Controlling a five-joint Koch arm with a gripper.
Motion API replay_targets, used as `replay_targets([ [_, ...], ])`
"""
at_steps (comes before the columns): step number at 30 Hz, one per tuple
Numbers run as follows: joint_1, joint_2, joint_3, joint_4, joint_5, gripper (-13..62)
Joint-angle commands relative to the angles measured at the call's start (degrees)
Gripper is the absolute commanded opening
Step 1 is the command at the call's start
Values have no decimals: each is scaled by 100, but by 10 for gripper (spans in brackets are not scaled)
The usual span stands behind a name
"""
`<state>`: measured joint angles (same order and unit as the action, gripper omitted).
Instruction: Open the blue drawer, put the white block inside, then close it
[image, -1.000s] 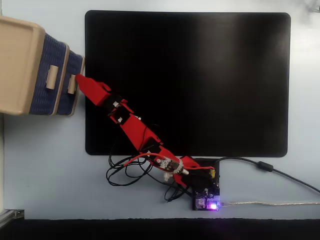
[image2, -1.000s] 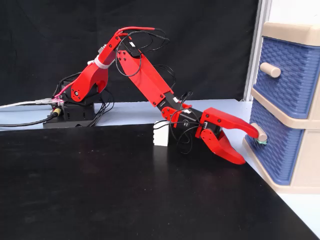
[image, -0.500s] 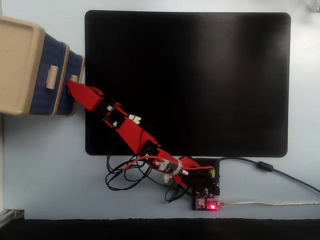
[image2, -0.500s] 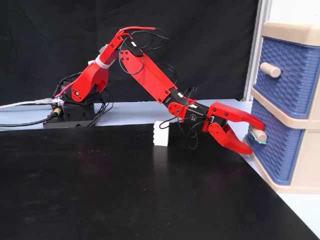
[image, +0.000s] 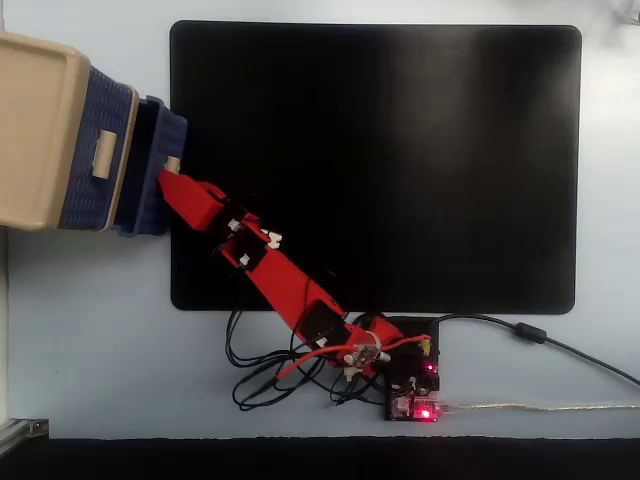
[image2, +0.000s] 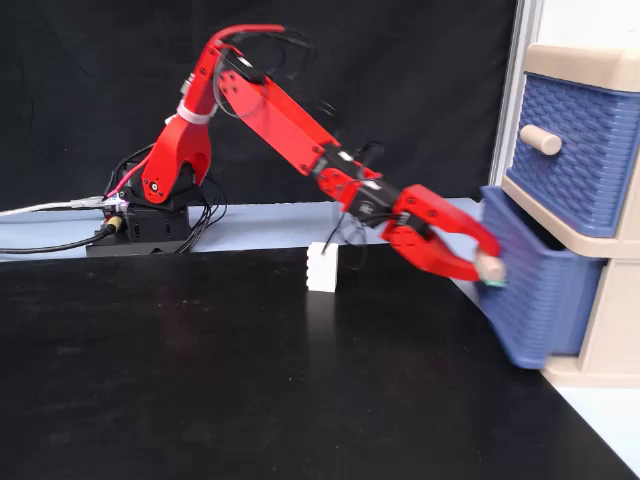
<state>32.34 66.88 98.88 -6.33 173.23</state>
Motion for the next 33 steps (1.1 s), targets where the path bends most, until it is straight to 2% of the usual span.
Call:
replay_targets([
  [1, 18, 888, 817, 167, 299, -83],
  [6, 158, 2215, 2575, 141, 299, -83],
  [10, 167, 2452, 2944, 132, 299, -81],
  [11, 167, 2452, 2927, 123, 290, -60],
  [12, 158, 2452, 2909, 132, 281, 11],
  [14, 149, 2540, 2856, 211, 255, 230],
  [15, 149, 2751, 2848, 246, 246, 312],
  [16, 167, 3032, 2865, 378, 220, 335],
  [18, 202, 3735, 2865, 1160, 88, 336],
  [24, 264, 5854, 1538, 6407, -1600, 336],
  [27, 272, 5827, 378, 8569, -2812, 336],
  [29, 281, 5555, -141, 9360, -3850, 336],
  [33, 281, 4975, -176, 9686, -5625, 335],
])
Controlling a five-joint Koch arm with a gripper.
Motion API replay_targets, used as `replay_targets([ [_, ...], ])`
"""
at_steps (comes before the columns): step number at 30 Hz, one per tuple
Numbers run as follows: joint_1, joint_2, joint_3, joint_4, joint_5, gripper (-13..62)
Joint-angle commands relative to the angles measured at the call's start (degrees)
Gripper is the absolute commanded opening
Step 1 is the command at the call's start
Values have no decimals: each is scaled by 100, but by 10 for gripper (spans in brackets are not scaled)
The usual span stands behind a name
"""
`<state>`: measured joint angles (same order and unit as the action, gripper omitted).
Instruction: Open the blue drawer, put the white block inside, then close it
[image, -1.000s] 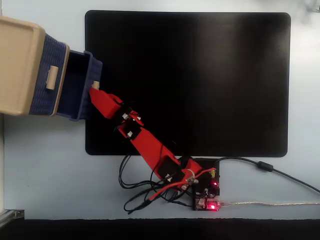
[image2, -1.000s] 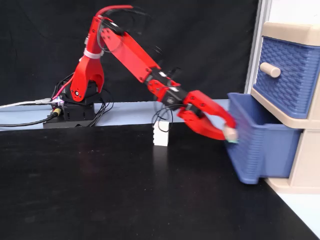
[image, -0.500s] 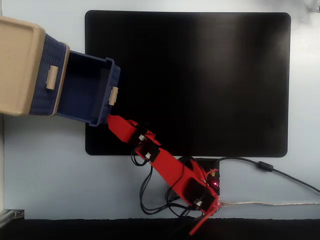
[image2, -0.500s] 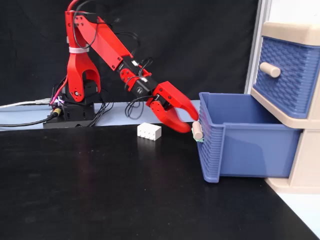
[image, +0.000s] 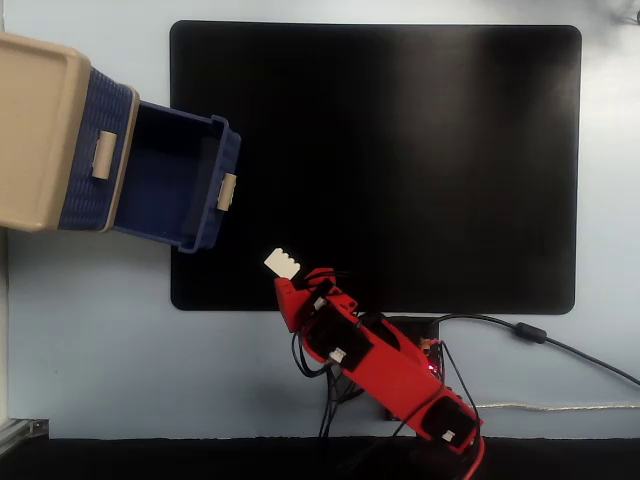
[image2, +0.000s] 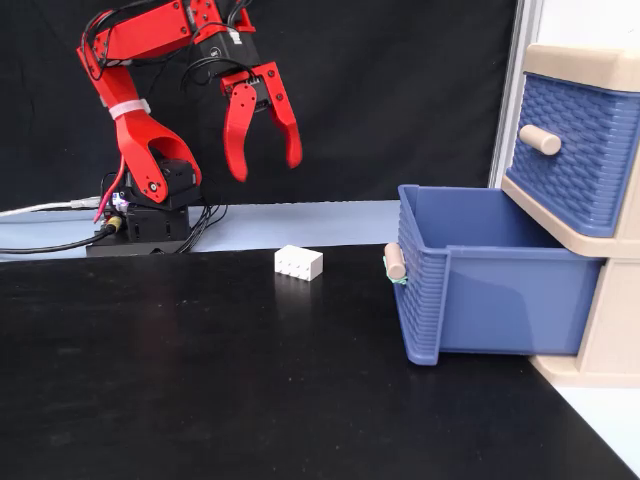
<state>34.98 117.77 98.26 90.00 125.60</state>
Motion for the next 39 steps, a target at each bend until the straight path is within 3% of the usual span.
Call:
replay_targets([
  [1, 18, -334, -97, 44, -1187, 335],
  [12, -255, -2399, -53, -1608, -1723, 336],
  [28, -396, -2558, 756, -2171, -2004, 309],
  [34, -334, -2540, 940, -2646, -2250, 191],
  [36, -299, -2479, 967, -2584, -2285, 104],
  [39, -202, -2241, 1037, -2479, -2399, -88],
])
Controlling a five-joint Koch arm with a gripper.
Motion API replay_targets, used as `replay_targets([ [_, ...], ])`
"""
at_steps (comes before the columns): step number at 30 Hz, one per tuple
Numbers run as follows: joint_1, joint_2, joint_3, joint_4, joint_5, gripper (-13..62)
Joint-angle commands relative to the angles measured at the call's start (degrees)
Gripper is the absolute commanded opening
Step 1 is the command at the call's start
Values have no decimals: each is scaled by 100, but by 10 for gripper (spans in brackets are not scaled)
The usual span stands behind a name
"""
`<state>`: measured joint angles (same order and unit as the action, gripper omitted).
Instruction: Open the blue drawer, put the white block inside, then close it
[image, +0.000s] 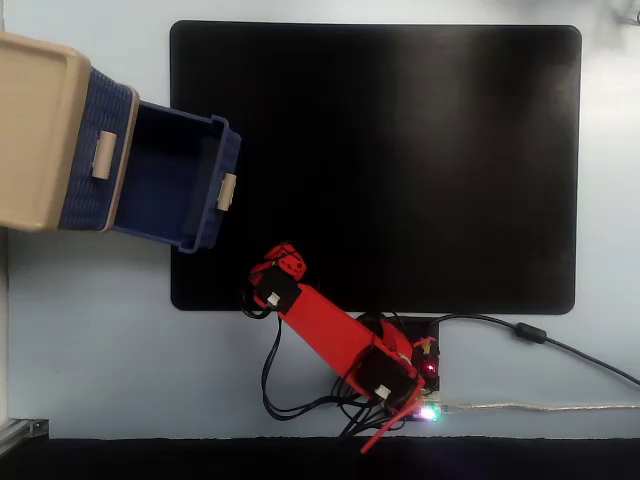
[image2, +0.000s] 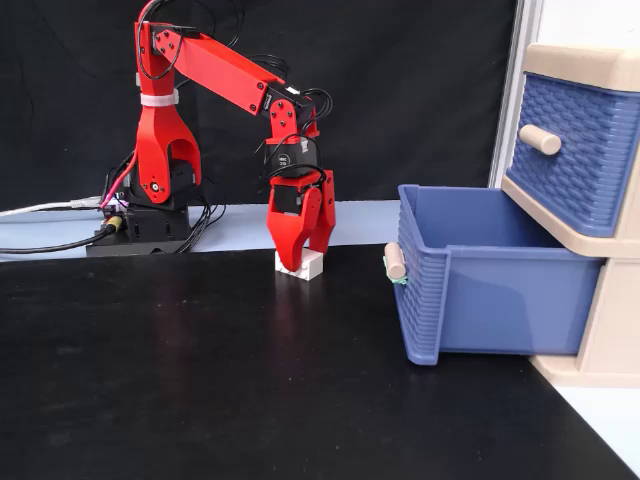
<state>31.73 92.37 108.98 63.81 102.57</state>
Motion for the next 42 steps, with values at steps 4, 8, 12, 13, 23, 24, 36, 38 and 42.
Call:
replay_targets([
  [4, 334, 510, -18, 352, -185, -83],
  [8, 1020, 1512, -70, 888, -123, -83],
  [12, 1934, 2153, -1090, 1002, 817, -83],
  [13, 1969, 2092, -1503, 1002, 1441, -83],
  [23, 958, -1292, -6293, 1081, 5581, -83],
  [24, 923, -1512, -6557, 1081, 5625, -83],
  [36, 527, -2039, -7075, 1160, 5950, 341],
  [38, 571, -1494, -7058, 1696, 5897, 341],
  [42, 1081, -633, -7058, 3472, 4737, 340],
])
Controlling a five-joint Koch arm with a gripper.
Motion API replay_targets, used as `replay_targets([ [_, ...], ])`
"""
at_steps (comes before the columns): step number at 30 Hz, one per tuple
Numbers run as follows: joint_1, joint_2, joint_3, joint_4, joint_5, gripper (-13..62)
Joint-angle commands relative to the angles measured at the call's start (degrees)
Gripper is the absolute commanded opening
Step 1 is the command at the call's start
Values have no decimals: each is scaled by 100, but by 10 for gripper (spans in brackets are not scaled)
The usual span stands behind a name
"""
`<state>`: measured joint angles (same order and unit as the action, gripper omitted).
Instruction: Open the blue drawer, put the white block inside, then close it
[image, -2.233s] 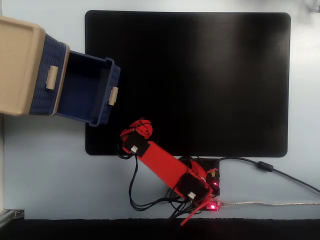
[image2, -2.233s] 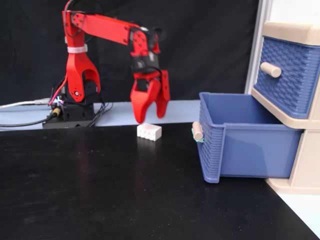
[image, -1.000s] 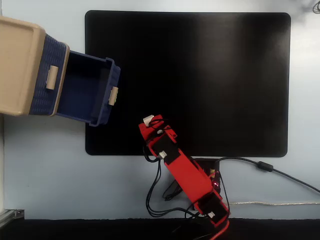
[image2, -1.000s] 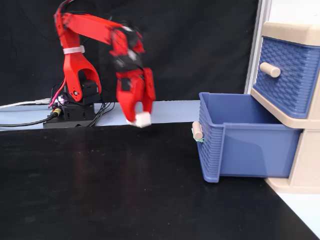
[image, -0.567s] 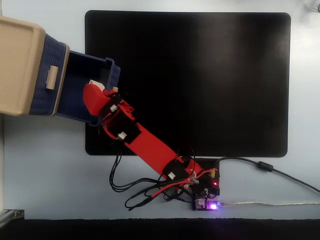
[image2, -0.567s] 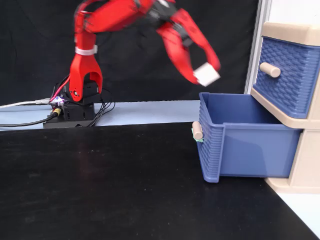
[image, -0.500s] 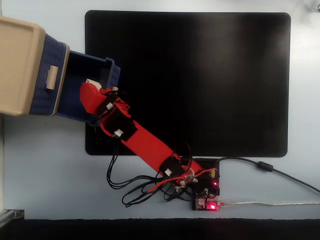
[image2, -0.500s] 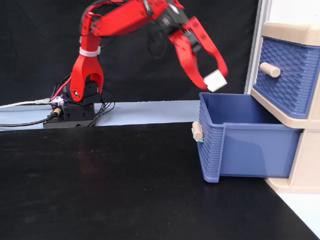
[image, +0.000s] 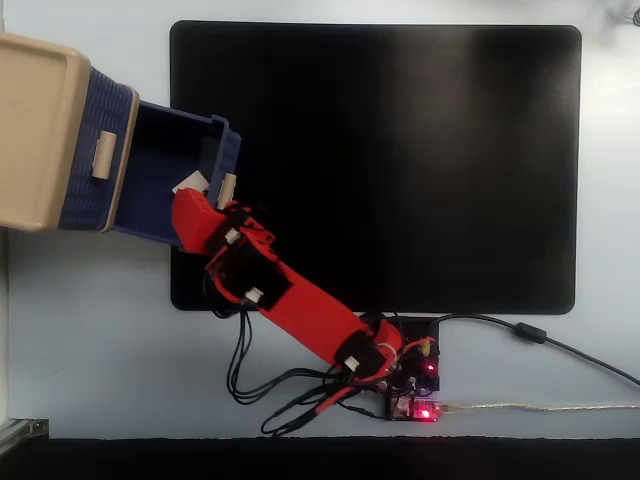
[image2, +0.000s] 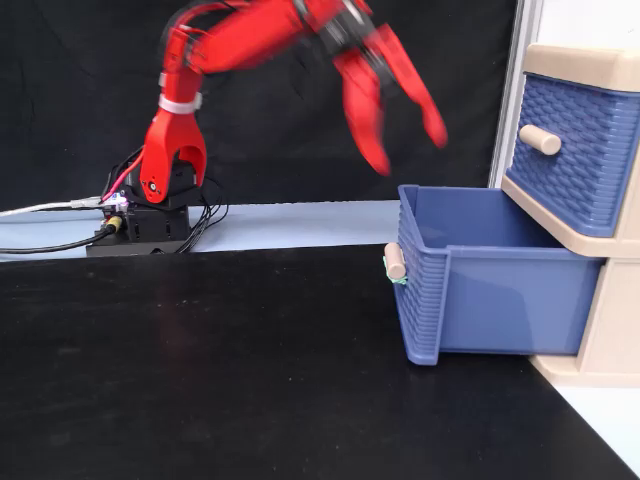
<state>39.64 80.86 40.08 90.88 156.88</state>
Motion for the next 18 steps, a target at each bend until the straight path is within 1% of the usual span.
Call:
replay_targets([
  [1, 483, 598, -149, 1178, -1143, 339],
  [4, 923, 580, -18, 1916, -2487, 339],
  [6, 976, 132, 299, 1819, -2804, 339],
  [10, 923, -1503, 360, 1002, -2628, 340],
  [14, 545, -1969, -229, 132, -2145, 342],
  [18, 193, -2443, -1002, -387, -2004, 344],
])
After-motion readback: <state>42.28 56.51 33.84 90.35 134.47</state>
